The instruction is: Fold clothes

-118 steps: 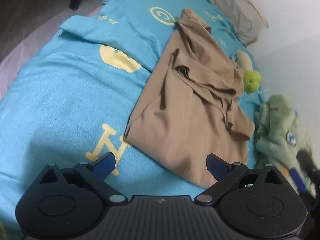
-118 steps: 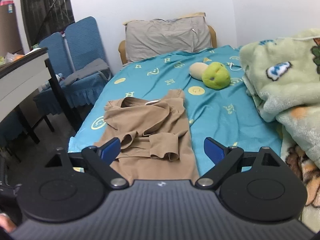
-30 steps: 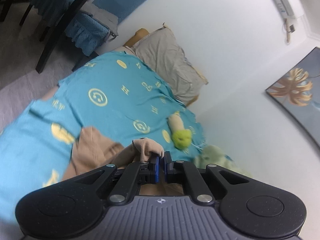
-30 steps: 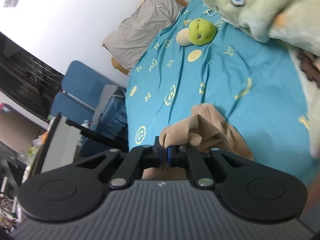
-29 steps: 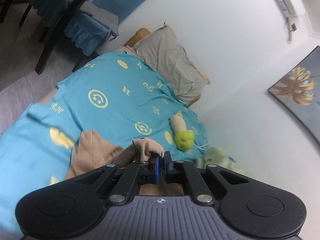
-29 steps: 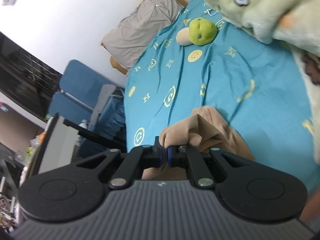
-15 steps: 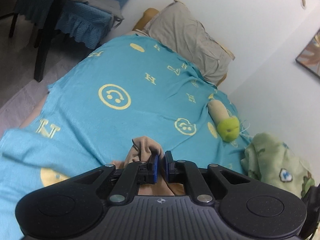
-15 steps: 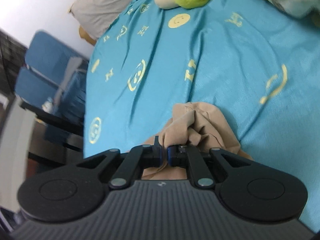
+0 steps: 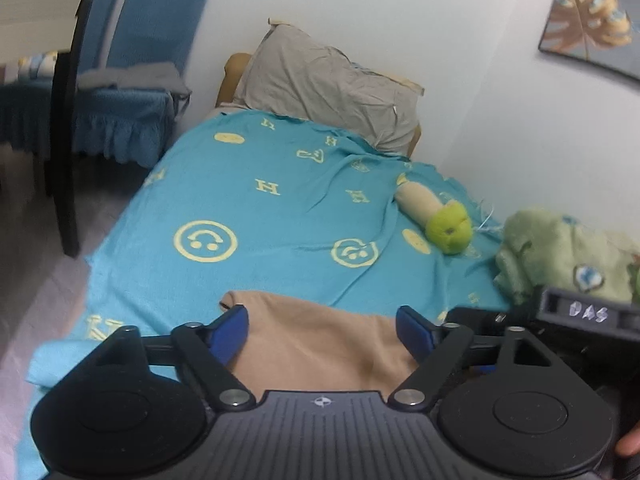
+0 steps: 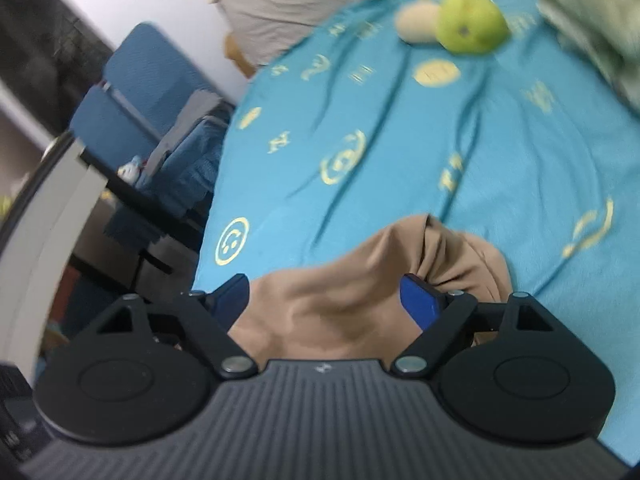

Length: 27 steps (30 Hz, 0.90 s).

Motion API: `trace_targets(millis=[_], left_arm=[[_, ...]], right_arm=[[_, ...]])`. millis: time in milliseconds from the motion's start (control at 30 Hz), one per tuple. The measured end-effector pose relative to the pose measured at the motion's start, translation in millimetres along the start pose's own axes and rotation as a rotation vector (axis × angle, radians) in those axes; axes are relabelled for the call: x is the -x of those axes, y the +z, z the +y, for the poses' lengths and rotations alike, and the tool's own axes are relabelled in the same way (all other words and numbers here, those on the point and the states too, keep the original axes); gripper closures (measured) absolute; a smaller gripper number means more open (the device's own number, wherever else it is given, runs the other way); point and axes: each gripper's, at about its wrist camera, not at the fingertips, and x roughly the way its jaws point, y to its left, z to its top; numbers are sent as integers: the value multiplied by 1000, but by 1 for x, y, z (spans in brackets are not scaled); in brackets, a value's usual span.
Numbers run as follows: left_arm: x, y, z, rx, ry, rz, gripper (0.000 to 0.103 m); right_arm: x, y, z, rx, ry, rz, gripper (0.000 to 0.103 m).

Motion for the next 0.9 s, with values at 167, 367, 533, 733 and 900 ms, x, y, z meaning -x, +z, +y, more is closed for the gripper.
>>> trace_targets(millis=[167,367,533,733,900], left_arm=[[-16,-9,1,-50,70,79,15],[-36,-20,7,-92,94,160,15],[-16,-22,-2,-122,113,122,16],[39,-36,-22,-109,88,109,15],[48,-61,-24,-87,119,220,15]], right_arm=[[-4,-3,6,142,-88,-66,20],[-43,-13,-4,228,-184,22,54],[-20,-18,-4,191,-159,-13,57],[28,-37,8,202,-152,-22,56],[46,-61,14,264,-192,14,56]])
